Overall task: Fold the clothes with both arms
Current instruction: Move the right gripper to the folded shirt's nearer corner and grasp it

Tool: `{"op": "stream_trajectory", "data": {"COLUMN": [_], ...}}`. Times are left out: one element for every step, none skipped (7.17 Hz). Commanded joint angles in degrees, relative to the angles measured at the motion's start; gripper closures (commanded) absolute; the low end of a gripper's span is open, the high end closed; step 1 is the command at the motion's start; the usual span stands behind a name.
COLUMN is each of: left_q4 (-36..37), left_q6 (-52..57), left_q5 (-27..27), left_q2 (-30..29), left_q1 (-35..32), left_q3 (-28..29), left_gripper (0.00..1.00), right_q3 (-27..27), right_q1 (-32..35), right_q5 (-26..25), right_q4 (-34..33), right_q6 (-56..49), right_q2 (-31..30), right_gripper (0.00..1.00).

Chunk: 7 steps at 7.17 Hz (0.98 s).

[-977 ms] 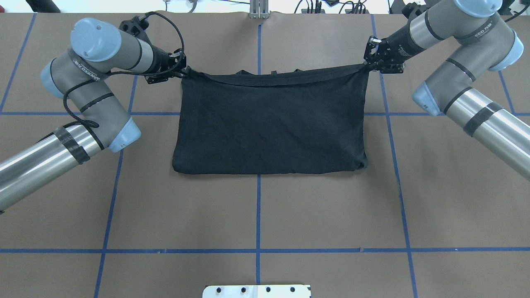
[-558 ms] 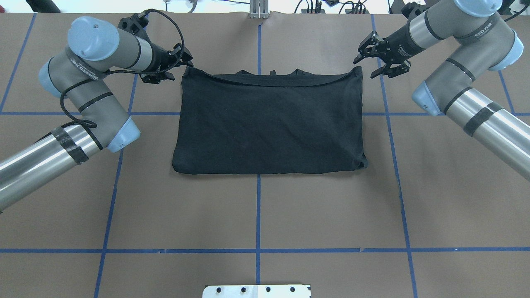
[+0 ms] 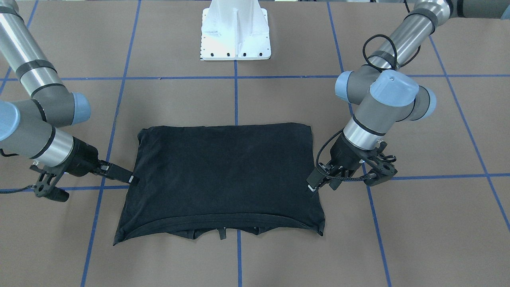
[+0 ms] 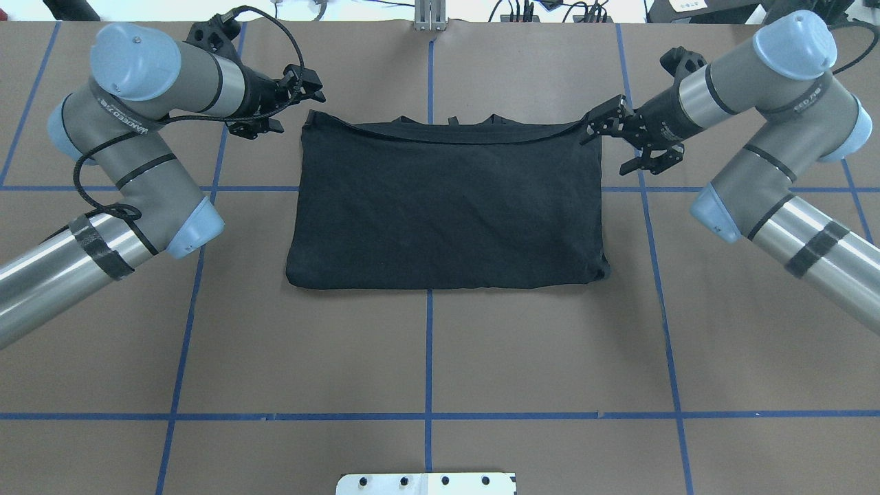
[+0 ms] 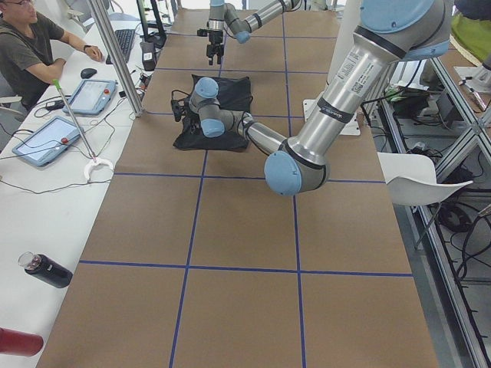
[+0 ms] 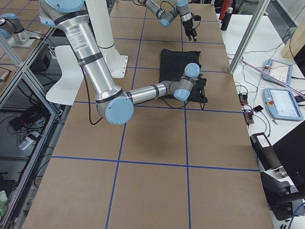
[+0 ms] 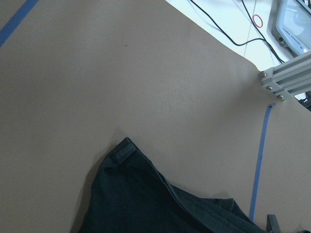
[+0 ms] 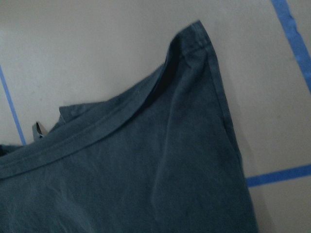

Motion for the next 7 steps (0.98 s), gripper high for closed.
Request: {"op": "stream_trajectory", "data": {"left_q4": [0.9, 1.1, 1.1, 1.1, 1.1, 1.1, 1.1], "left_q6": [-0.2, -0.3, -0.3, -0.3, -0.3, -0.3, -0.4], "left_q5": [-0.1, -0.1, -0.1, -0.1, 0.0, 0.0, 0.1], "left_q2": [2.1, 2.1, 2.1, 2.1, 2.0, 2.1, 2.1], "left_q1": [0.0, 0.1, 0.1, 0.1, 0.1, 0.2, 0.3], "left_q3": [-4.4, -4.7, -4.6, -4.6, -4.7, -4.6, -4.6], "left_gripper": [0.0, 0.0, 0.0, 0.0, 0.0, 0.0, 0.0], "right_q3": [9.6, 12.1, 12.4, 11.8, 10.7, 10.5, 10.3], "right_q1": [-5.1, -7.0, -10.4, -12.8, -14.0, -14.1, -13.4], "right_q5": [0.0, 0.1, -1.0, -3.8, -5.7, -6.4, -6.4], "right_q4": [-0.1, -0.1, -0.1, -0.1, -1.3, -1.8, -1.9], "right_q6": [3.3, 5.8, 7.3, 7.2, 7.2, 7.1, 6.7], "right_q2": [-8.5, -9.9, -10.3, -10.3, -10.1, -10.0, -10.0], "right_gripper": [0.0, 0.0, 0.0, 0.0, 0.01, 0.01, 0.01]}}
